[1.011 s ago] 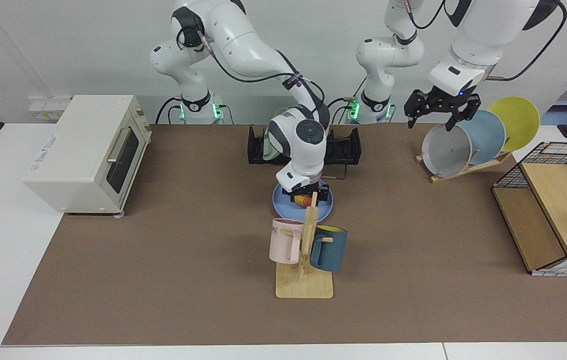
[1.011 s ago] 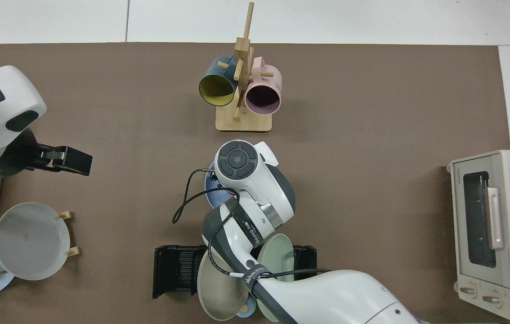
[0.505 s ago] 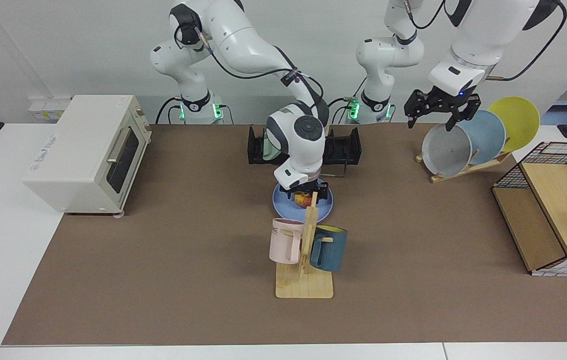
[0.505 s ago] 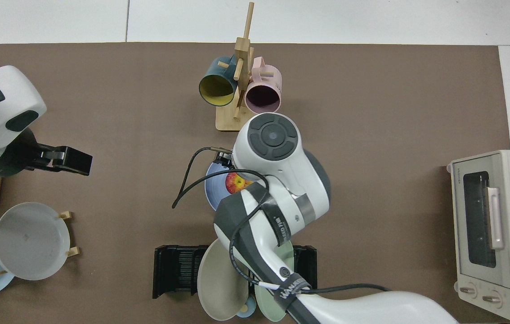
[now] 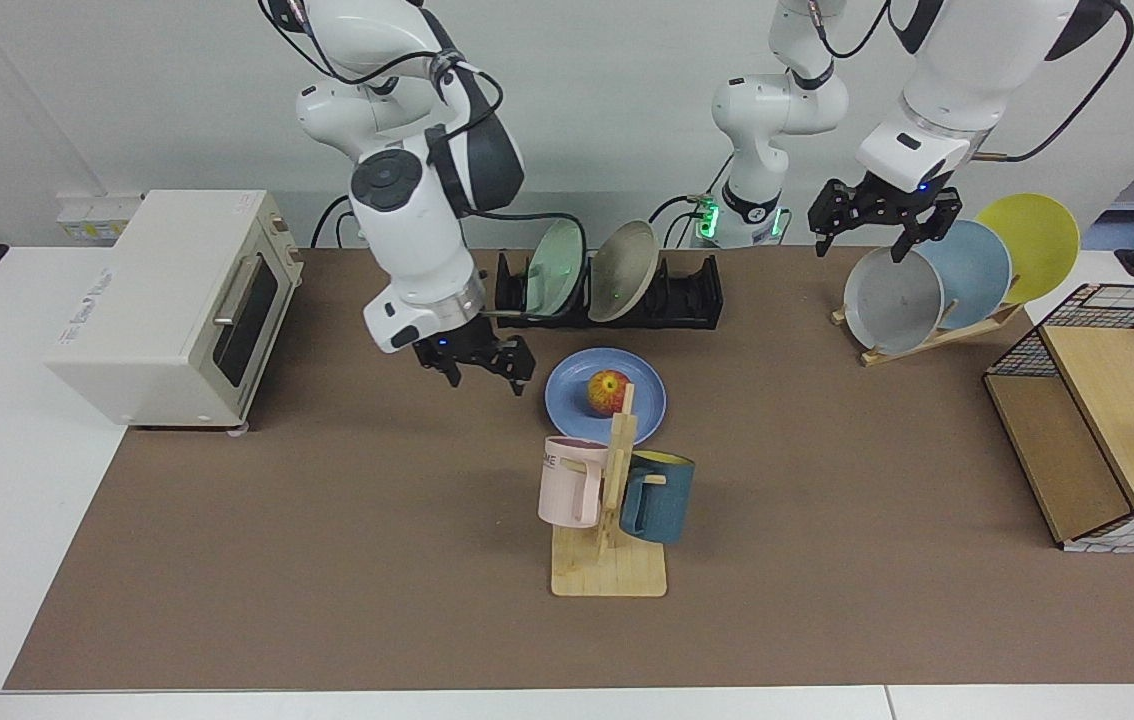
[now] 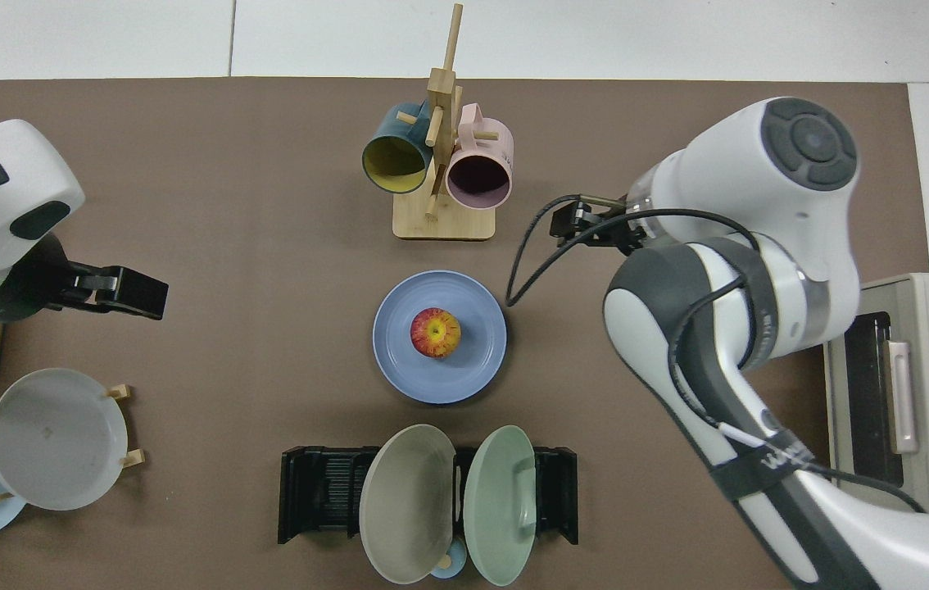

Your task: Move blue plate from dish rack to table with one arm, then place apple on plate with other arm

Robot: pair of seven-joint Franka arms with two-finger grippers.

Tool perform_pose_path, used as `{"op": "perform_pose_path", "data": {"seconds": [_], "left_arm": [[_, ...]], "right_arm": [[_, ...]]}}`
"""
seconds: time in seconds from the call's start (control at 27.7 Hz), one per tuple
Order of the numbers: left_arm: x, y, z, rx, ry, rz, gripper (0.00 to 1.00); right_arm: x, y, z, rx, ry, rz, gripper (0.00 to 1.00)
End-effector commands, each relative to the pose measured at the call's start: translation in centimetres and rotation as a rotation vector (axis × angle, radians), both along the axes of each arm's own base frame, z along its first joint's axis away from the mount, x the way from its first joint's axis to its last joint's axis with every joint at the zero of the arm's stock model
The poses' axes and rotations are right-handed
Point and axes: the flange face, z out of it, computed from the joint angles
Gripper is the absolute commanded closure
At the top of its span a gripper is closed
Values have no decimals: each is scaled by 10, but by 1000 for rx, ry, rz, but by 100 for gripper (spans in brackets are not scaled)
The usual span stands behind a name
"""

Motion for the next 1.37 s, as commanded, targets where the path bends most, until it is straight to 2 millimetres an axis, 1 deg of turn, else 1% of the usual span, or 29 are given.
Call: {"op": "perform_pose_path", "data": {"seconds": [0.0,0.04,0.07,0.18,0.29,0.4,0.54,0.65,0.76,0.83,0.94,1.05,1.16,1.23,1.34], "left_arm": [[2,4,3,10,2,-6,0],[2,4,3,10,2,-6,0],[2,4,3,10,2,-6,0],[2,4,3,10,2,-6,0],[2,4,3,10,2,-6,0],[2,4,3,10,2,-6,0],[2,4,3,10,2,-6,0],[2,4,3,10,2,-6,0],[2,4,3,10,3,-6,0],[2,4,4,10,0,-6,0],[2,4,3,10,2,-6,0],[2,5,3,10,3,-4,0],[2,6,3,10,2,-3,0],[3,10,3,10,3,5,0],[4,15,3,10,2,16,0]], "right_arm": [[-9,-59,8,-69,2,108,0],[-8,-78,13,-90,-5,141,0],[-6,-93,15,-101,-11,172,0],[-3,-127,24,-107,-35,226,0],[-5,-155,36,-146,-58,303,0],[-13,-170,54,-188,-65,345,0],[-28,-177,79,-183,-65,340,0],[-36,-189,97,-183,-74,323,0],[-44,-190,110,-163,-58,317,0],[-48,-194,125,-159,-54,310,0],[-48,-191,144,-155,-35,306,0],[-44,-187,140,-158,-35,279,0],[-46,-183,136,-166,-46,232,0],[-46,-179,136,-161,-45,224,0],[-46,-181,133,-157,-39,219,0]]}}
